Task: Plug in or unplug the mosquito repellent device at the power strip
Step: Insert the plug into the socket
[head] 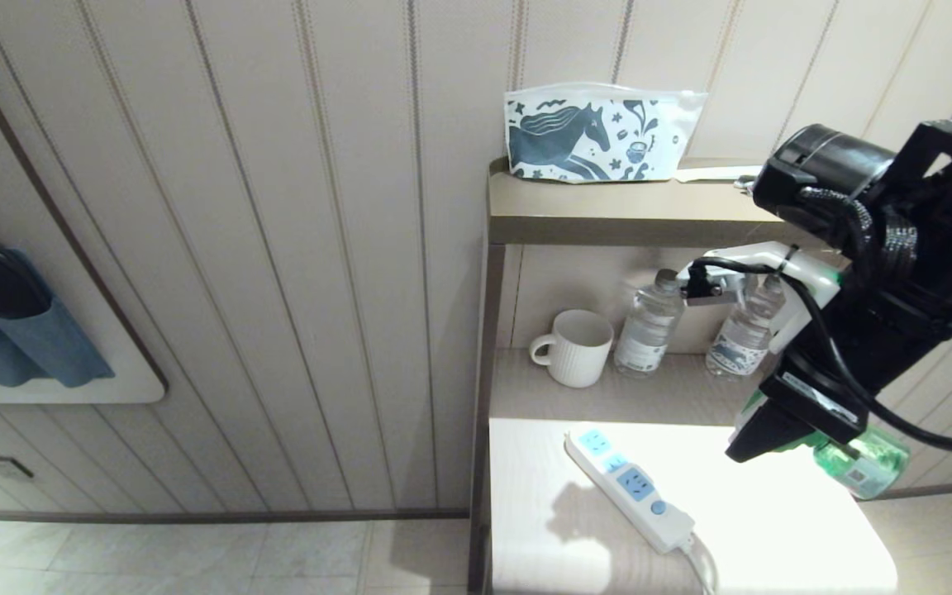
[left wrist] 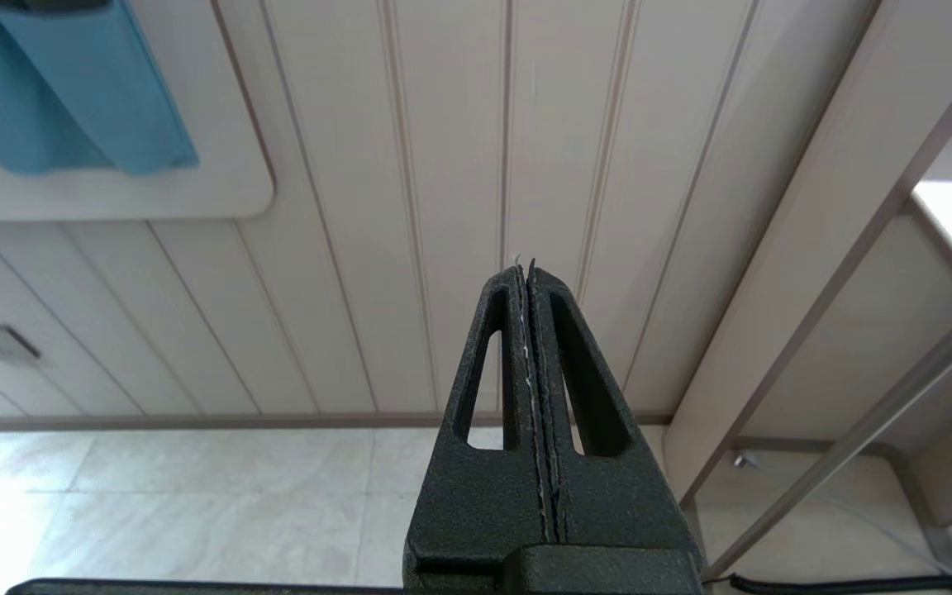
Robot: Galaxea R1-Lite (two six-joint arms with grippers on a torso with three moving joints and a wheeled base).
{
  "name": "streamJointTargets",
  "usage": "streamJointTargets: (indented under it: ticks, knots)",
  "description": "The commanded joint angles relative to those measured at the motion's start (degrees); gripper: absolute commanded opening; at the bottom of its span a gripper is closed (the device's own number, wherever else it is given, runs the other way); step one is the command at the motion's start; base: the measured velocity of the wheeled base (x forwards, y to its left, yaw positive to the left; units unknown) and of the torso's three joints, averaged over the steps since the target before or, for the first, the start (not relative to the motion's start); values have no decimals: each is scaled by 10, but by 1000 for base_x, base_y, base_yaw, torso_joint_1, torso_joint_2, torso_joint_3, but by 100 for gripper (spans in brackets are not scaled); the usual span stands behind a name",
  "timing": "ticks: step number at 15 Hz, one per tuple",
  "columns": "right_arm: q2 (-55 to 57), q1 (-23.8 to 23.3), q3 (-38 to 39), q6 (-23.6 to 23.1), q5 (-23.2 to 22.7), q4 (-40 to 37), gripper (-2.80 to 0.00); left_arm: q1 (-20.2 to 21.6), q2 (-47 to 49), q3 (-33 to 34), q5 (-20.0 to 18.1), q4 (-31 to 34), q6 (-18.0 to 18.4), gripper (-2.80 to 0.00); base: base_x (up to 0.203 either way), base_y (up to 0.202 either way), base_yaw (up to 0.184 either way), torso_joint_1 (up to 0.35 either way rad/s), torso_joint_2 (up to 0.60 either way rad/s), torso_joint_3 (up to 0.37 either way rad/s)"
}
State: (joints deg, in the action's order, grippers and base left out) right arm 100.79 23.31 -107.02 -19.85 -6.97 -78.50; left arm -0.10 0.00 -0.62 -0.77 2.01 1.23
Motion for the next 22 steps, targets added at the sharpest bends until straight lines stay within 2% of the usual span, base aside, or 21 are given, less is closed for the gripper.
streamJointTargets:
  ticks: [1, 4, 8, 13, 18, 22]
  knots:
    - [3, 1, 7, 0, -1, -5, -280, 0, 1, 1, 0, 0, 0, -280, 0, 0, 0, 274, -583, -313]
    - [23, 2, 46, -7, -2, -4, -280, 0, 1, 0, 0, 0, 0, -280, 0, 0, 0, 217, -468, -242]
    - [73, 3, 97, -11, -2, 3, -280, 0, 1, 0, 0, 0, 0, -280, 0, 0, 0, 22, -38, -20]
    - [124, 7, 128, -11, -1, 56, -280, 0, 1, 0, 0, 0, 0, -280, 0, 0, 0, 0, 0, 0]
    - [162, 6, 133, -24, 6, 108, -280, 0, 1, 1, 0, 0, 0, -280, 0, 0, 0, 0, 0, 0]
    - [197, 1, 133, -35, 29, 157, -280, 0, 1, 0, 0, 0, 0, -280, 0, 0, 0, 0, 0, 0]
